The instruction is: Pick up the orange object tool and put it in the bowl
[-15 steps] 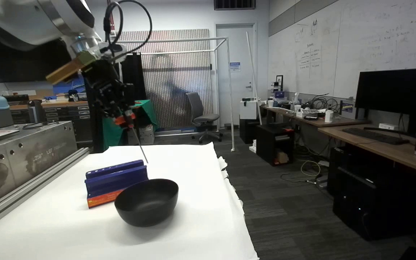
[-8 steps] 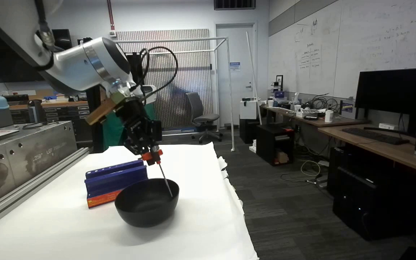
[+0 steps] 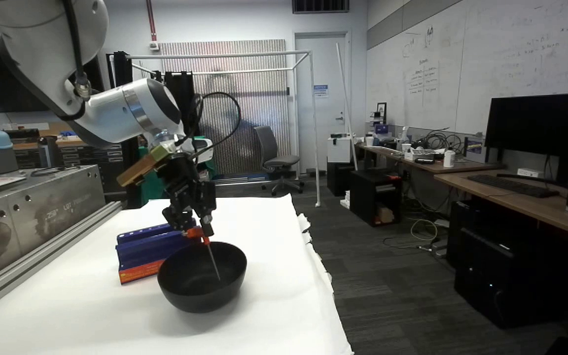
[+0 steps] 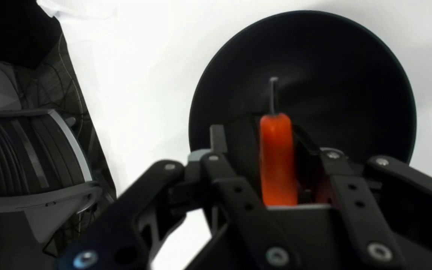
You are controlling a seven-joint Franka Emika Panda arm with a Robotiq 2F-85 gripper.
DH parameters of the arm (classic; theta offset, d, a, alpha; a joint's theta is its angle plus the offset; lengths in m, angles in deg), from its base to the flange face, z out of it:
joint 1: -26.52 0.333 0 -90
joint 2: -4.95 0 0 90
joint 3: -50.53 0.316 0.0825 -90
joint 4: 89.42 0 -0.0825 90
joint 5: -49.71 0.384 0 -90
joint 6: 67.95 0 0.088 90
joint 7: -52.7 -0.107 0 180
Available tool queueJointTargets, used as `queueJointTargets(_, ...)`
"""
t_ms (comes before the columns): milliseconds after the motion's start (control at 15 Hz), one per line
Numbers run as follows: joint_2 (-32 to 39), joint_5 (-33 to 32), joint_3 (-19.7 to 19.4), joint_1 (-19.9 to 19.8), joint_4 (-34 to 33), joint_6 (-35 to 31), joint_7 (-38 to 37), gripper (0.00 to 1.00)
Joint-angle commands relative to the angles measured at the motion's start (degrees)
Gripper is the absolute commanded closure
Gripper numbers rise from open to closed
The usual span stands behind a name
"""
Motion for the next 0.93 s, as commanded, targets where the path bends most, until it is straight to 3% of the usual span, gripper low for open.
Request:
queueJointTargets(0, 2.3, 3.0, -0.2, 0.0, -5.5, 3.3, 1.7, 0.23)
queueJointTargets(200, 2.6, 4.9, -0.2, -0.4, -6.5, 3.4, 2.4, 0.02)
queueJointTargets(467, 2.1, 7.2, 0.1, -1.1, -6.9, 2.7, 3.8, 0.0)
queueJointTargets(867, -3.8, 17.0, 2.2, -5.0, -4.4, -1.4, 12.5, 0.0)
